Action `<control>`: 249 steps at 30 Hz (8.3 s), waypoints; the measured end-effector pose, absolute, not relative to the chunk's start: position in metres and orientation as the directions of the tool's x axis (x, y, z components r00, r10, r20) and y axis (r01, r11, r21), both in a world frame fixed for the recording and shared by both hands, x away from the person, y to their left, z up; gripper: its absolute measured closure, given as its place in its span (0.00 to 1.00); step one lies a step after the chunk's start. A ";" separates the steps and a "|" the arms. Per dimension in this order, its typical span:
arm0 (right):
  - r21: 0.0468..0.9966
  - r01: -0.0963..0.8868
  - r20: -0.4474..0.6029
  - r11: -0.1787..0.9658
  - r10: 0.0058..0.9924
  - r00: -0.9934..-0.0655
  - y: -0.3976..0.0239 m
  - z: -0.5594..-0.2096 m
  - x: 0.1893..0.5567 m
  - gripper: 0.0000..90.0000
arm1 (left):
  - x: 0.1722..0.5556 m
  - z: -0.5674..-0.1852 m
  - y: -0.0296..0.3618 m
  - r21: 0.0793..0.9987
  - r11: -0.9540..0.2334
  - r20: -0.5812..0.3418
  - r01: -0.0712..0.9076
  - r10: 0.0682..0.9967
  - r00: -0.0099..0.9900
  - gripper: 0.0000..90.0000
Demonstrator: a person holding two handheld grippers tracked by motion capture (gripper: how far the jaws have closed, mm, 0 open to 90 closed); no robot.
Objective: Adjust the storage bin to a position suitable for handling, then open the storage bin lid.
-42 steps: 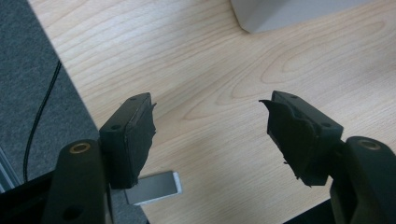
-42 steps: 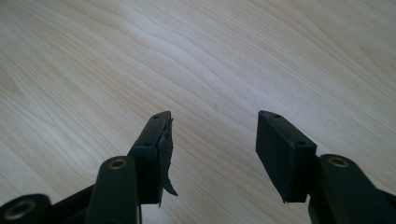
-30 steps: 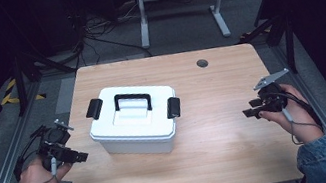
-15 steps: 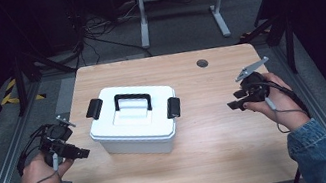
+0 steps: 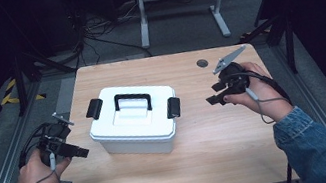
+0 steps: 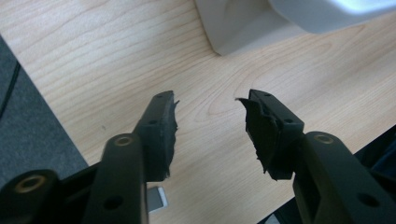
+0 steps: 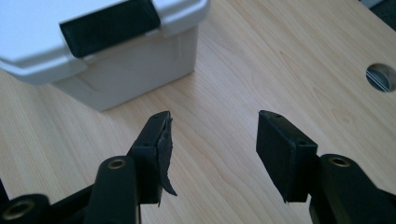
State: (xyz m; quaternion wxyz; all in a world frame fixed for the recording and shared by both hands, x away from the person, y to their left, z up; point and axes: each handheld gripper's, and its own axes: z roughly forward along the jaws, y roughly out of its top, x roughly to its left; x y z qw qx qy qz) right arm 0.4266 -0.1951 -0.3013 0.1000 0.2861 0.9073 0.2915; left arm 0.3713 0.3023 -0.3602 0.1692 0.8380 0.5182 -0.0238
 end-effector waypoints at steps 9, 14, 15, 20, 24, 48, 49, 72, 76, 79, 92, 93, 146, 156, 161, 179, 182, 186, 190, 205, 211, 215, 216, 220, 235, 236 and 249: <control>0.620 0.393 0.005 0.679 0.498 -0.867 -0.149 -0.286 0.437 0.52 | 0.366 -0.356 0.303 0.282 -0.417 -0.221 0.864 0.848 0.482 0.81; 0.621 0.362 0.002 0.695 0.460 -0.888 -0.122 -0.283 0.443 0.52 | 0.367 -0.354 0.308 0.307 -0.405 -0.224 0.861 0.849 0.479 0.80; 0.624 0.357 0.009 0.695 0.451 -0.893 -0.116 -0.282 0.443 0.52 | 0.367 -0.354 0.308 0.309 -0.395 -0.240 0.865 0.848 0.473 0.79; 0.616 0.325 0.006 0.718 0.408 -0.913 -0.088 -0.282 0.446 0.52 | 0.368 -0.356 0.310 0.320 -0.386 -0.232 0.865 0.854 0.467 0.68; 0.609 0.321 0.018 0.725 0.392 -0.920 -0.072 -0.283 0.449 0.52 | 0.368 -0.355 0.311 0.333 -0.367 -0.233 0.869 0.860 0.453 0.59; 0.552 0.305 0.039 0.776 0.342 -0.939 0.005 -0.297 0.482 0.58 | 0.371 -0.357 0.314 0.299 -0.337 -0.252 0.893 0.874 0.415 0.30; 0.551 0.305 0.038 0.777 0.342 -0.939 0.007 -0.297 0.483 0.58 | 0.371 -0.357 0.313 0.301 -0.329 -0.256 0.895 0.876 0.408 0.30; 0.521 0.219 0.031 0.825 0.238 -0.971 0.024 -0.297 0.481 0.91 | 0.376 -0.360 0.310 0.281 -0.352 -0.245 0.893 0.873 0.421 0.32; 0.511 0.201 0.033 0.836 0.215 -0.976 0.026 -0.295 0.478 0.93 | 0.378 -0.360 0.310 0.284 -0.356 -0.242 0.890 0.872 0.426 0.33; 0.506 0.186 0.029 0.842 0.199 -0.980 0.027 -0.294 0.476 0.93 | 0.378 -0.360 0.309 0.285 -0.355 -0.245 0.890 0.871 0.426 0.32; 0.536 0.166 0.027 0.828 0.179 -0.983 0.022 -0.279 0.475 0.94 | 0.378 -0.360 0.312 0.282 -0.359 -0.238 0.890 0.872 0.428 0.32; 0.545 0.161 0.024 0.823 0.177 -0.984 0.022 -0.277 0.475 0.94 | 0.378 -0.360 0.313 0.287 -0.355 -0.236 0.890 0.874 0.425 0.32; 0.643 0.254 -0.037 0.722 0.361 -0.932 -0.130 -0.215 0.465 0.94 | 0.380 -0.365 0.314 0.296 -0.331 -0.216 0.896 0.890 0.401 0.24; 0.633 0.292 -0.045 0.717 0.411 -0.911 -0.163 -0.215 0.465 0.94 | 0.380 -0.366 0.314 0.292 -0.334 -0.206 0.896 0.893 0.400 0.24; 0.636 0.314 -0.045 0.705 0.440 -0.897 -0.180 -0.215 0.466 0.94 | 0.381 -0.367 0.313 0.291 -0.338 -0.200 0.895 0.894 0.402 0.24; 0.629 0.419 -0.025 0.655 0.556 -0.831 -0.241 -0.237 0.476 0.94 | 0.381 -0.369 0.312 0.299 -0.344 -0.189 0.890 0.893 0.408 0.23; 0.621 0.440 -0.018 0.649 0.573 -0.820 -0.248 -0.247 0.479 0.94 | 0.381 -0.369 0.312 0.298 -0.340 -0.189 0.892 0.895 0.404 0.21; 0.614 0.466 -0.005 0.637 0.593 -0.805 -0.257 -0.262 0.484 0.94 | 0.381 -0.369 0.312 0.294 -0.346 -0.188 0.891 0.893 0.409 0.21; 0.601 0.497 0.007 0.626 0.617 -0.787 -0.263 -0.280 0.488 0.94 | 0.381 -0.370 0.312 0.291 -0.345 -0.190 0.892 0.893 0.407 0.21; 0.595 0.537 0.050 0.598 0.639 -0.767 -0.277 -0.340 0.497 0.94 | 0.381 -0.370 0.313 0.295 -0.336 -0.196 0.894 0.895 0.401 0.21; 0.593 0.549 0.066 0.588 0.644 -0.762 -0.279 -0.360 0.498 0.94 | 0.381 -0.370 0.313 0.297 -0.337 -0.194 0.894 0.895 0.402 0.21; 0.592 0.554 0.069 0.585 0.648 -0.758 -0.279 -0.372 0.499 0.94 | 0.381 -0.371 0.313 0.295 -0.338 -0.193 0.894 0.895 0.402 0.21; 0.591 0.555 0.070 0.585 0.649 -0.758 -0.279 -0.374 0.500 0.94 | 0.382 -0.371 0.313 0.295 -0.338 -0.193 0.894 0.895 0.402 0.21; 0.596 0.560 0.076 0.576 0.654 -0.753 -0.279 -0.383 0.500 0.94 | 0.381 -0.372 0.313 0.295 -0.334 -0.194 0.895 0.896 0.399 0.21; 0.599 0.574 0.093 0.558 0.663 -0.743 -0.280 -0.406 0.503 0.94 | 0.381 -0.372 0.313 0.288 -0.339 -0.197 0.896 0.894 0.402 0.21; 0.597 0.575 0.094 0.559 0.663 -0.742 -0.280 -0.408 0.503 0.94 | 0.381 -0.372 0.313 0.290 -0.336 -0.198 0.896 0.895 0.400 0.21; 0.601 0.599 0.124 0.529 0.679 -0.724 -0.285 -0.420 0.503 0.93 | 0.388 -0.372 0.309 0.287 -0.352 -0.198 0.891 0.888 0.414 0.21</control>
